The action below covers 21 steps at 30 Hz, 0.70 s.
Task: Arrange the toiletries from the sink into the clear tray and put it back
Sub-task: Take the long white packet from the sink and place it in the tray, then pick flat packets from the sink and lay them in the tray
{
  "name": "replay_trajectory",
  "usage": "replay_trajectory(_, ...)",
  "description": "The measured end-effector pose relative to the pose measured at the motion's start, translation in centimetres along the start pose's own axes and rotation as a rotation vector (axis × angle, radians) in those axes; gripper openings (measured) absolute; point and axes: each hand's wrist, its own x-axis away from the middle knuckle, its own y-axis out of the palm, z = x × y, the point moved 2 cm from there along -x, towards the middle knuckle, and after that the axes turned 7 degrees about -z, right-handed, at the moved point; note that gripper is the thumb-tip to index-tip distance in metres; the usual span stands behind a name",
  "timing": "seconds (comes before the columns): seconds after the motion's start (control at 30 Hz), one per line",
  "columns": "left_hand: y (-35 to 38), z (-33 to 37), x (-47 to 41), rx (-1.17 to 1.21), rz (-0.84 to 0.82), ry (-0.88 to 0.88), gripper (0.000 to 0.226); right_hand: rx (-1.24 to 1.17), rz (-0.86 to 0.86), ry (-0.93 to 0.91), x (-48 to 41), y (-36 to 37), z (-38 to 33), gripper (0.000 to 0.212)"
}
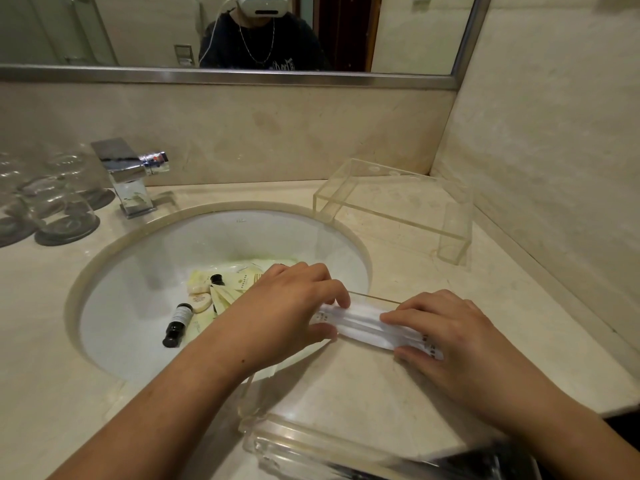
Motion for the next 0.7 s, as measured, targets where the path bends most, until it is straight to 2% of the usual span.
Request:
replay_trajectory(0.43,-0.4,-0.3,0.8,0.015,0.024,0.031,0.041,-0.011,0.056,-0.020,-0.1,-1.4,-1.3,0.039)
replay_trajectory(0.6,-2.6,-1.2,1.4,0.090,0.112,0.014,0.034,-0.020,0.113,-0.076,-1.7,-2.8,-2.5,0.037)
replay_trajectory(0.7,-4.3,-3.6,2.2,0.108,0.158,-0.053,0.032,-0.056,0.128,-0.128,-3.8,-3.7,-4.2,0.035)
